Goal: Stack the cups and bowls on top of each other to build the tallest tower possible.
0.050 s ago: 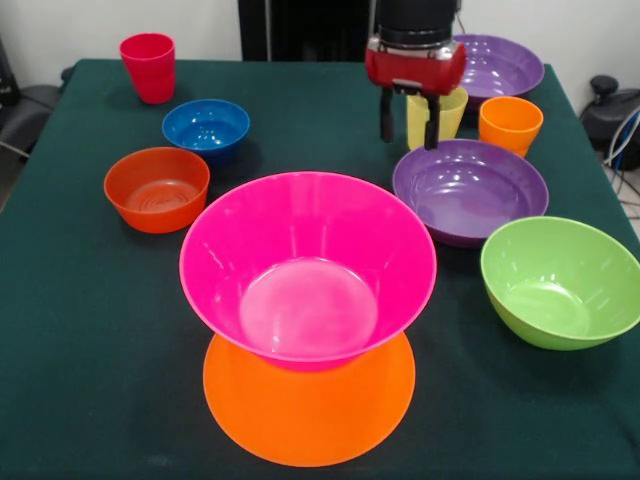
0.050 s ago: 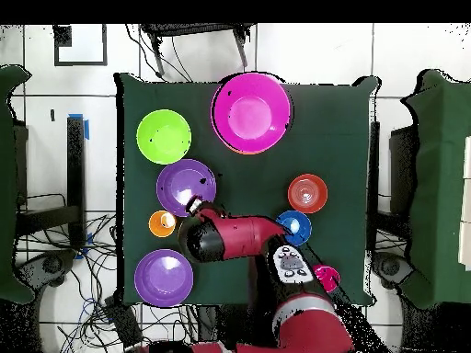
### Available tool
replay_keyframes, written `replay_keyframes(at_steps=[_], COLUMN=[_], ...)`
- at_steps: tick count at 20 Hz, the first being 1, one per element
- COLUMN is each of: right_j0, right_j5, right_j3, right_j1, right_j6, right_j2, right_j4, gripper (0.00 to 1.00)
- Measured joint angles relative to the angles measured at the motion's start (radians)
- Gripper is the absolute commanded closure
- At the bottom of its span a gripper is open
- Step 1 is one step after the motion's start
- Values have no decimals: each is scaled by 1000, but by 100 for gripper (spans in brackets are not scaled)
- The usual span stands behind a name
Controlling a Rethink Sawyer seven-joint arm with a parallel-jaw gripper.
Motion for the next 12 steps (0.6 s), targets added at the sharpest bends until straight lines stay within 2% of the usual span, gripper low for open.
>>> replay_keyframes(at_steps=[7, 12], right_j0=[45, 70], right_j5=[-91, -117], right_j3=[0, 0], right_j1=[78, 124], right_j6=[0, 0], right_j2=[-20, -35], right_j4=[33, 58], gripper=[0, 0])
